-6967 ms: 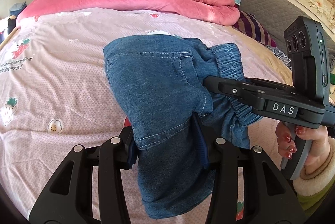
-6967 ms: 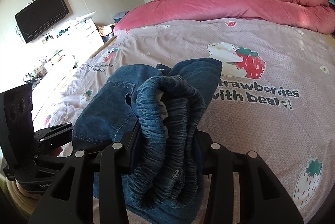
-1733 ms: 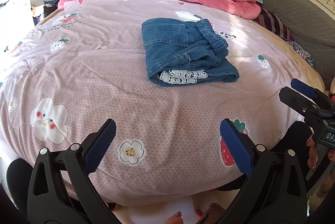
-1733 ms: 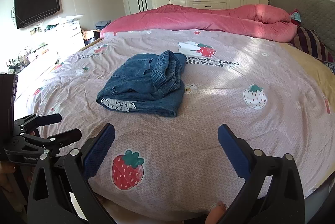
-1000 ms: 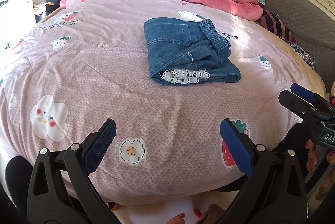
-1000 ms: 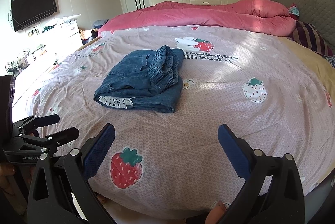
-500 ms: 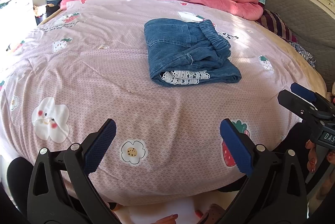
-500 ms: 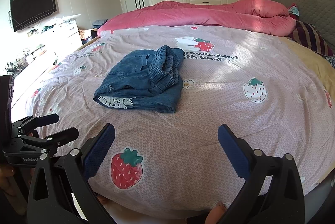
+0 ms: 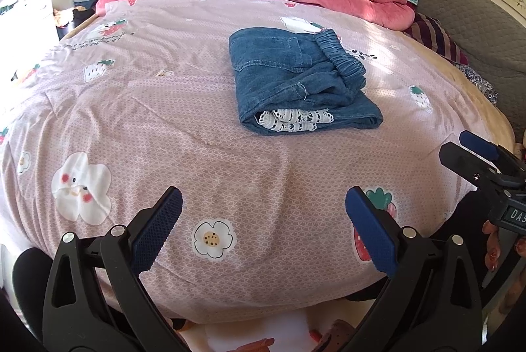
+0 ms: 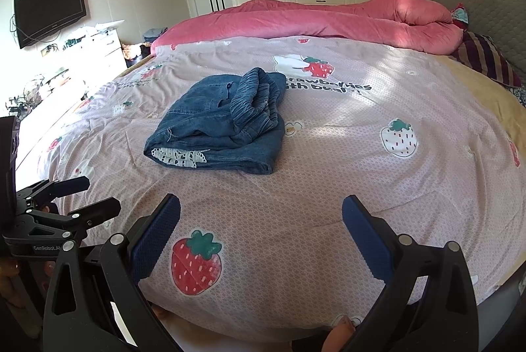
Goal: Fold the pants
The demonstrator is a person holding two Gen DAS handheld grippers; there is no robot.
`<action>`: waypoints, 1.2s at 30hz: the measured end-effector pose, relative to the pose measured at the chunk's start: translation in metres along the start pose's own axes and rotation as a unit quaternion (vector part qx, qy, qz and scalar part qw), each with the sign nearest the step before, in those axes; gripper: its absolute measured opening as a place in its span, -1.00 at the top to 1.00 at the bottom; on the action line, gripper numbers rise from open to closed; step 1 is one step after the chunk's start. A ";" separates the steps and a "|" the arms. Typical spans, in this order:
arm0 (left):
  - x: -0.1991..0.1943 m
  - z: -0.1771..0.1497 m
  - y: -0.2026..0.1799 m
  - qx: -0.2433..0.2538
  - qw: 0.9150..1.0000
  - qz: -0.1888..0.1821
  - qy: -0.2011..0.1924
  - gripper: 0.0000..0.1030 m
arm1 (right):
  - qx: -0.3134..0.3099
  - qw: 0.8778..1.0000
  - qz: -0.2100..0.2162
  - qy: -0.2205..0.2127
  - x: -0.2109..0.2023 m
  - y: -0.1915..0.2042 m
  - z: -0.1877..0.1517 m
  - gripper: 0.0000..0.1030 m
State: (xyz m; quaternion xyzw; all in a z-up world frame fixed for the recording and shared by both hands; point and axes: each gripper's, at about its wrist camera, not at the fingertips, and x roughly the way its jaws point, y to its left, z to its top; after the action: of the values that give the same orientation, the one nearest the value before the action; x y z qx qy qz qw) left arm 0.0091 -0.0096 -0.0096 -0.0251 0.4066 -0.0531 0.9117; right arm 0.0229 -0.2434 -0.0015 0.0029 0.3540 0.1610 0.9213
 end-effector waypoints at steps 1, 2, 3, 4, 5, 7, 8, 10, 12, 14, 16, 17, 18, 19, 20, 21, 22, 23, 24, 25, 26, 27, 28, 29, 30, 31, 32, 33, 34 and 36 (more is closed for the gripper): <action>0.001 0.000 0.000 0.000 1.000 0.002 0.002 -0.82 | 0.000 1.000 0.000 0.000 0.000 0.000 0.000 -0.91; 0.001 0.000 0.001 0.000 1.000 0.003 0.002 -0.82 | -0.001 1.000 0.000 0.000 0.000 0.000 0.000 -0.91; 0.001 0.000 0.001 -0.001 1.000 0.004 0.002 -0.82 | -0.001 1.000 -0.001 0.000 -0.001 0.000 0.000 -0.91; 0.001 0.000 0.002 -0.002 1.000 0.004 0.002 -0.82 | -0.001 1.000 -0.001 0.000 0.000 0.000 0.000 -0.91; 0.001 0.000 0.002 -0.003 1.000 0.003 0.002 -0.81 | -0.001 1.000 -0.001 0.001 0.000 0.000 0.000 -0.91; 0.000 0.001 0.003 -0.004 1.000 0.004 0.000 -0.82 | 0.000 1.000 -0.002 0.002 0.000 0.000 0.000 -0.91; 0.000 0.001 0.003 -0.004 1.000 0.004 -0.001 -0.82 | 0.001 1.000 -0.002 0.002 0.000 0.000 0.000 -0.91; -0.001 0.001 0.003 -0.005 1.000 0.005 -0.001 -0.82 | 0.001 1.000 -0.002 0.002 -0.001 0.000 0.000 -0.91; 0.000 0.001 0.004 -0.005 1.000 0.006 -0.001 -0.82 | 0.002 1.000 -0.003 0.003 0.000 0.000 0.000 -0.91; -0.001 0.001 0.004 -0.005 1.000 0.008 -0.002 -0.82 | 0.001 1.000 -0.003 0.003 0.000 0.000 0.000 -0.91; -0.001 0.001 0.003 -0.003 1.000 0.010 -0.002 -0.82 | 0.002 1.000 -0.003 0.003 0.000 -0.001 0.000 -0.91; 0.000 0.001 0.003 -0.003 1.000 0.012 -0.001 -0.81 | 0.002 1.000 -0.002 0.004 0.000 -0.001 0.000 -0.91; 0.000 0.000 0.003 -0.003 1.000 0.013 0.001 -0.81 | 0.002 1.000 -0.002 0.004 0.000 -0.001 -0.001 -0.91; 0.000 0.000 0.002 -0.002 1.000 0.014 0.002 -0.82 | 0.002 1.000 -0.002 0.004 0.000 -0.001 -0.001 -0.91; 0.000 0.000 0.002 0.000 1.000 0.014 0.002 -0.82 | 0.002 1.000 -0.003 0.004 0.000 0.000 -0.001 -0.91; 0.000 0.000 0.002 0.000 1.000 0.015 0.001 -0.82 | 0.001 1.000 -0.003 0.004 0.000 -0.001 -0.001 -0.91; 0.000 0.000 0.002 0.001 1.000 0.014 0.001 -0.82 | 0.001 1.000 -0.003 0.004 0.000 0.000 -0.001 -0.91; 0.000 0.000 0.002 0.001 1.000 0.014 0.001 -0.82 | 0.001 1.000 -0.004 0.004 0.000 -0.001 -0.001 -0.91; 0.000 0.000 0.002 0.002 1.000 0.014 0.000 -0.82 | 0.001 1.000 -0.004 0.005 0.000 -0.001 -0.001 -0.91; 0.000 0.000 0.001 0.003 1.000 0.014 0.000 -0.82 | 0.000 1.000 -0.004 0.005 0.000 -0.001 -0.001 -0.91; -0.001 0.000 0.001 0.003 1.000 0.015 -0.001 -0.82 | 0.000 1.000 -0.005 0.005 0.000 -0.001 -0.001 -0.91; -0.001 0.000 0.001 0.003 1.000 0.015 -0.001 -0.82 | 0.000 1.000 -0.005 0.004 0.000 -0.001 -0.001 -0.91; -0.001 0.000 0.001 0.004 1.000 0.016 -0.001 -0.82 | -0.001 1.000 -0.006 0.004 0.000 -0.001 -0.002 -0.91; -0.001 0.000 0.000 0.005 1.000 0.017 -0.001 -0.82 | 0.000 1.000 -0.006 0.004 0.000 0.000 -0.002 -0.91; -0.001 0.001 0.000 0.006 1.000 0.018 -0.001 -0.82 | 0.000 1.000 -0.007 0.004 0.000 -0.001 -0.002 -0.91; -0.001 0.001 0.000 0.006 1.000 0.019 -0.001 -0.82 | 0.000 1.000 -0.007 0.005 0.001 0.000 -0.002 -0.91; -0.001 0.001 0.000 0.006 1.000 0.020 0.000 -0.82 | 0.000 1.000 -0.008 0.006 0.002 0.000 -0.002 -0.91; -0.001 0.001 -0.001 0.008 1.000 0.025 -0.001 -0.82 | 0.000 1.000 -0.008 0.006 0.002 -0.001 -0.002 -0.91; -0.001 0.001 -0.002 0.012 1.000 0.027 -0.001 -0.82 | 0.001 1.000 -0.009 0.007 0.002 -0.001 -0.002 -0.91; 0.000 0.001 -0.003 0.015 0.999 0.029 -0.002 -0.82 | 0.001 1.000 -0.009 0.007 0.002 -0.001 -0.003 -0.91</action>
State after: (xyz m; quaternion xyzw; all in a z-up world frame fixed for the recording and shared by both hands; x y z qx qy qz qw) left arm 0.0090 -0.0127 -0.0088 0.0002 0.4046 -0.0330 0.9139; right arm 0.0234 -0.2444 -0.0051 -0.0006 0.3604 0.1528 0.9202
